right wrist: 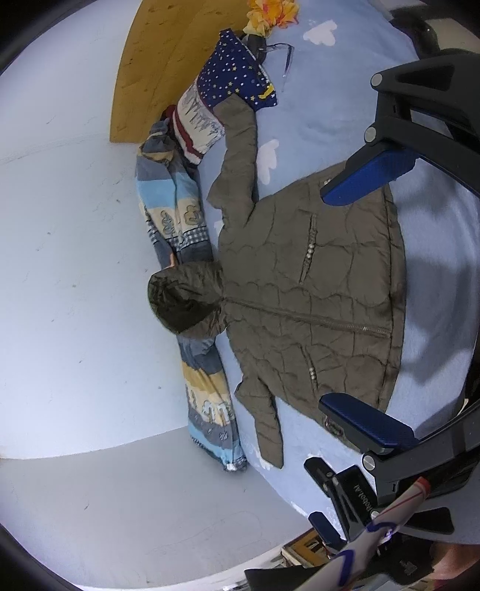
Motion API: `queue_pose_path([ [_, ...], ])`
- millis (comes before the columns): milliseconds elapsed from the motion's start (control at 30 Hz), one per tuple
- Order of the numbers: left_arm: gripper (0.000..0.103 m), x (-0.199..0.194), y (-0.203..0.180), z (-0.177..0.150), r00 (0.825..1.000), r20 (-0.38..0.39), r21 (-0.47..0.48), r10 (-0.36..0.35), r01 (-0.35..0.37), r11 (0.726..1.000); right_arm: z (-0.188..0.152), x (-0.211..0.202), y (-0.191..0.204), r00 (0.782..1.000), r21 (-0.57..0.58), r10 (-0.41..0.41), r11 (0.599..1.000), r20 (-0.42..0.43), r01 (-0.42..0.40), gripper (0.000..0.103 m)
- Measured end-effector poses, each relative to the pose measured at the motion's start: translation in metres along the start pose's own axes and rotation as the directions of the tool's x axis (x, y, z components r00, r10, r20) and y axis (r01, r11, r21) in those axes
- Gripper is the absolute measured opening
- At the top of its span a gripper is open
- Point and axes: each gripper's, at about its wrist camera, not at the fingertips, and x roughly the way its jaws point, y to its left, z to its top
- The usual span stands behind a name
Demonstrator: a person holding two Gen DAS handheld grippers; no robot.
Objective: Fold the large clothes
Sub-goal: 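Move the right tool toward the jacket sleeve by the starry pillow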
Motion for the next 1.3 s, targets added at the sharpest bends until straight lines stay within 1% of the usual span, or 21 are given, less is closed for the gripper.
queue_pose_path([
  [67,0.103,0.007,-0.005,0.006,1.0,0.001,0.002,-0.012,0.012,1.0,0.001,0.007,-0.007,1.0,0.012,-0.003,1.0,-0.016,0.004,0.103],
  [133,0.103,0.012,-0.011,0.019,0.999,-0.003,-0.018,-0.046,0.046,0.999,0.002,0.016,-0.016,0.999,0.03,-0.011,0.999,-0.03,0.012,0.103],
  [167,0.103,0.012,-0.015,0.025,0.998,-0.002,-0.027,-0.067,0.067,0.997,0.003,0.018,-0.02,0.999,0.036,-0.017,0.999,-0.033,0.018,0.103],
  [200,0.103,0.011,-0.023,0.036,0.995,0.004,-0.033,-0.103,0.104,0.994,0.003,0.02,-0.026,0.999,0.045,-0.027,0.999,-0.037,0.028,0.103],
  [267,0.103,0.005,-0.038,0.053,0.988,0.02,-0.025,-0.155,0.156,0.987,0.009,0.024,-0.042,0.998,0.081,-0.04,0.996,-0.042,0.044,0.103],
  [367,0.103,-0.015,-0.06,0.09,0.967,0.06,0.002,-0.249,0.249,0.968,0.02,0.017,-0.064,0.997,0.128,-0.07,0.989,-0.015,0.071,0.103],
  [433,0.103,-0.036,-0.066,0.117,0.946,0.11,0.005,-0.305,0.306,0.952,0.03,0.008,-0.076,0.996,0.14,-0.089,0.986,0.014,0.086,0.103],
  [500,0.103,-0.054,-0.065,0.141,0.923,0.131,-0.002,-0.363,0.366,0.93,0.044,-0.007,-0.085,0.991,0.142,-0.118,0.984,0.057,0.109,0.103],
  [567,0.103,-0.069,-0.057,0.158,0.912,0.162,-0.015,-0.377,0.385,0.923,0.057,-0.02,-0.089,0.987,0.14,-0.127,0.984,0.093,0.114,0.103],
  [633,0.103,-0.082,-0.047,0.169,0.907,0.22,-0.02,-0.358,0.371,0.928,0.076,-0.038,-0.09,0.98,0.128,-0.128,0.986,0.154,0.108,0.103],
  [700,0.103,-0.088,-0.036,0.175,0.909,0.263,-0.021,-0.322,0.339,0.94,0.089,-0.051,-0.085,0.973,0.112,-0.116,0.989,0.199,0.095,0.103],
  [733,0.103,-0.087,-0.03,0.177,0.914,0.276,-0.027,-0.296,0.315,0.949,0.097,-0.059,-0.083,0.968,0.104,-0.103,0.991,0.229,0.081,0.103],
  [800,0.103,-0.077,-0.021,0.178,0.93,0.267,-0.042,-0.253,0.273,0.961,0.107,-0.067,-0.076,0.96,0.084,-0.087,0.994,0.267,0.066,0.103],
  [867,0.103,-0.058,-0.013,0.174,0.945,0.227,-0.064,-0.235,0.256,0.965,0.112,-0.067,-0.073,0.959,0.072,-0.077,0.996,0.273,0.06,0.103],
  [933,0.103,-0.034,-0.009,0.166,0.96,0.178,-0.08,-0.215,0.232,0.969,0.114,-0.062,-0.075,0.963,0.076,-0.061,0.996,0.261,0.043,0.103],
  [1000,0.103,-0.008,-0.009,0.156,0.971,0.129,-0.076,-0.2,0.211,0.975,0.115,-0.051,-0.08,0.971,0.089,-0.066,0.995,0.231,0.046,0.103],
  [1067,0.103,0.022,-0.012,0.144,0.982,0.099,-0.069,-0.16,0.167,0.984,0.116,-0.035,-0.089,0.978,0.1,-0.07,0.994,0.195,0.051,0.103],
  [1167,0.103,0.064,-0.016,0.129,0.99,0.06,-0.076,-0.131,0.135,0.988,0.111,-0.016,-0.108,0.981,0.12,-0.114,0.988,0.158,0.095,0.103],
  [1300,0.103,0.117,-0.018,0.114,0.994,0.028,-0.089,-0.104,0.107,0.99,0.114,0.013,-0.16,0.985,0.233,-0.137,0.966,0.104,0.11,0.103],
])
